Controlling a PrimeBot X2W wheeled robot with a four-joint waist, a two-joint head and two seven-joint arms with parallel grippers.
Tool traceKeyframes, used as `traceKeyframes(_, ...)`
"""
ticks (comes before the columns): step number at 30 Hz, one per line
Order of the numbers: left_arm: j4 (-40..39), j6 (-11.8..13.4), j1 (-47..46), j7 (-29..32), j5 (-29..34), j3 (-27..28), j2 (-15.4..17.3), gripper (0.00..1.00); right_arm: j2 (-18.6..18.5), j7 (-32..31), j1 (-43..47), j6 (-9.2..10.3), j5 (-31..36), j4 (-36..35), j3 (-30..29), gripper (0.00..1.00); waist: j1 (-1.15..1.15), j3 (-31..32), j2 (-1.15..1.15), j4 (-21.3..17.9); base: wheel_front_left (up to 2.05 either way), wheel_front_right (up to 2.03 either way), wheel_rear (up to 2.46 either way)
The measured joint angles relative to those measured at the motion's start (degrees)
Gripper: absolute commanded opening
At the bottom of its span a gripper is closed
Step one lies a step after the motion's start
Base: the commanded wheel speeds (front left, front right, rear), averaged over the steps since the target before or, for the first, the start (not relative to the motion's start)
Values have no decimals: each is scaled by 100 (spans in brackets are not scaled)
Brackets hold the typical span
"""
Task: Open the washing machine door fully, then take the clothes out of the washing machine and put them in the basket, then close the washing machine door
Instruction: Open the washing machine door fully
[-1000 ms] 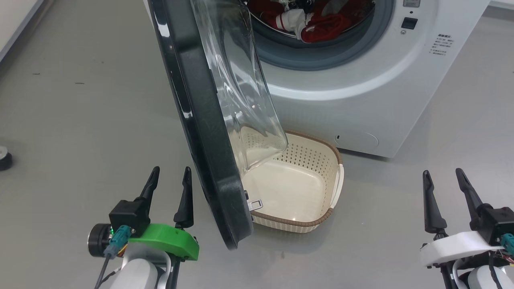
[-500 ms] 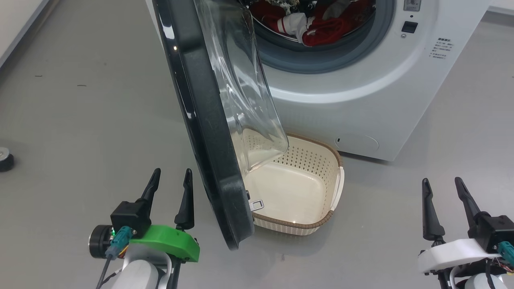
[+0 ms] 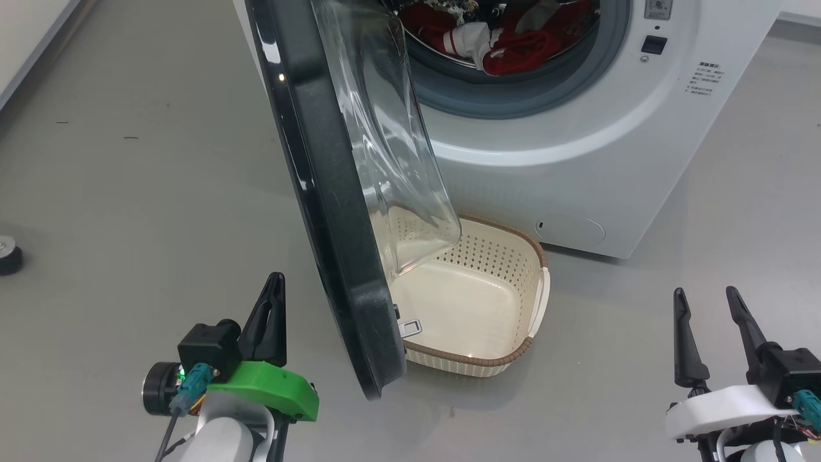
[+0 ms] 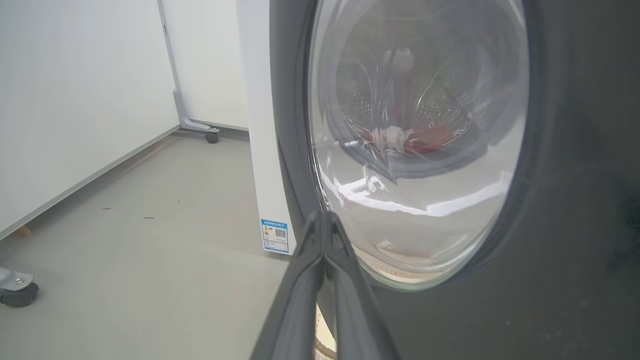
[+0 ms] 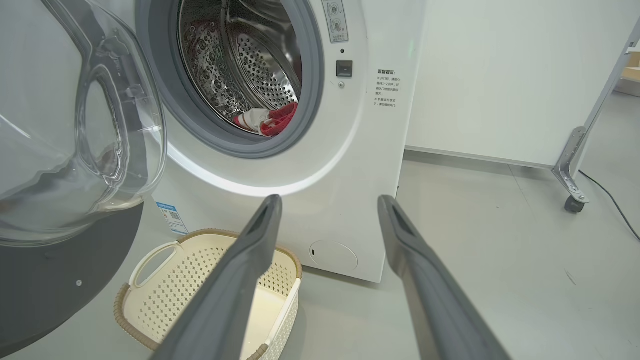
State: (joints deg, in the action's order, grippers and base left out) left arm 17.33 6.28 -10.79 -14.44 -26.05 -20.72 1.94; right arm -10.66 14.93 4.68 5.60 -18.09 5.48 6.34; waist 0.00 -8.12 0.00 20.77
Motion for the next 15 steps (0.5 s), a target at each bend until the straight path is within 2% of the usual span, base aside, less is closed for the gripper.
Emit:
traceKeyframes(8, -220, 0, -4, 0, 4, 45, 0, 0, 44, 0, 64, -48, 48, -25, -136, 100, 0, -3, 0, 78, 0, 0, 0)
traceKeyframes(15, -989, 7, -91, 0, 198, 370, 0, 0, 85, 0, 64, -101, 111, -25, -198, 100, 0, -8, 0, 127, 0, 0, 0)
